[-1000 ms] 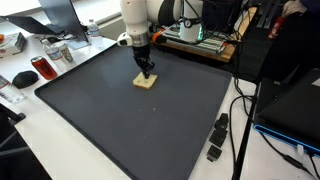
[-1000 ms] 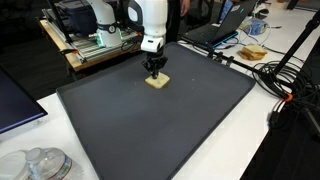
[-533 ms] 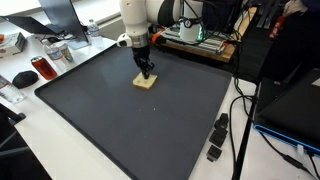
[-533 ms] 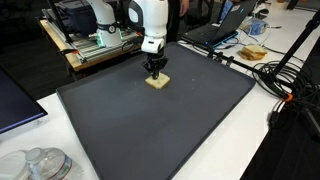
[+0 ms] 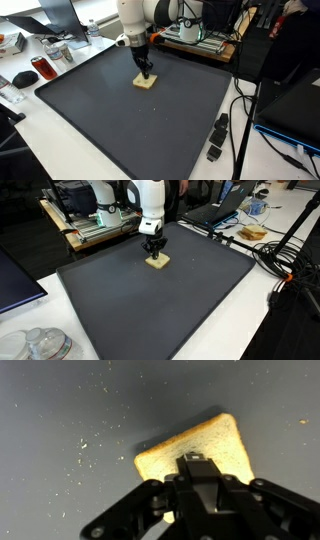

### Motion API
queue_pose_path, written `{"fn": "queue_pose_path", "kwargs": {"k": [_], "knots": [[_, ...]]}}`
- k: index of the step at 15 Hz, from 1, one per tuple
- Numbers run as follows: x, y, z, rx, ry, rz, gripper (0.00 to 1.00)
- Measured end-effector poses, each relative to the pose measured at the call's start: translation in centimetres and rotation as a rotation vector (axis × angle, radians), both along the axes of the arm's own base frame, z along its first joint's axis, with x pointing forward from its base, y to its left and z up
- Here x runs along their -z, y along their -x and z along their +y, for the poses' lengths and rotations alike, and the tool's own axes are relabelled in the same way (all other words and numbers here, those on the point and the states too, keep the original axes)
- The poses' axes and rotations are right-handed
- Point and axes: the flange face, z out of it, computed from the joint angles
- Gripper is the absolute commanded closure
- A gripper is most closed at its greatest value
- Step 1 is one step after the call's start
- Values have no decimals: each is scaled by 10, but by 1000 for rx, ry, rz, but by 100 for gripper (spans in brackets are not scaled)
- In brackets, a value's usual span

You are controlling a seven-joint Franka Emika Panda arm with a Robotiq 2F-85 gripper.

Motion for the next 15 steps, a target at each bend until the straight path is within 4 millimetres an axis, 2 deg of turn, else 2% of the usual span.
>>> {"fn": "queue_pose_path", "kwargs": {"k": [7, 8, 12, 15], "knots": [[0, 0, 0, 2, -3, 0, 78], [0, 0, 0, 2, -3, 0, 95], [0, 0, 3, -23, 15, -1, 95], [-1, -1, 14, -130, 60, -1, 95]]}}
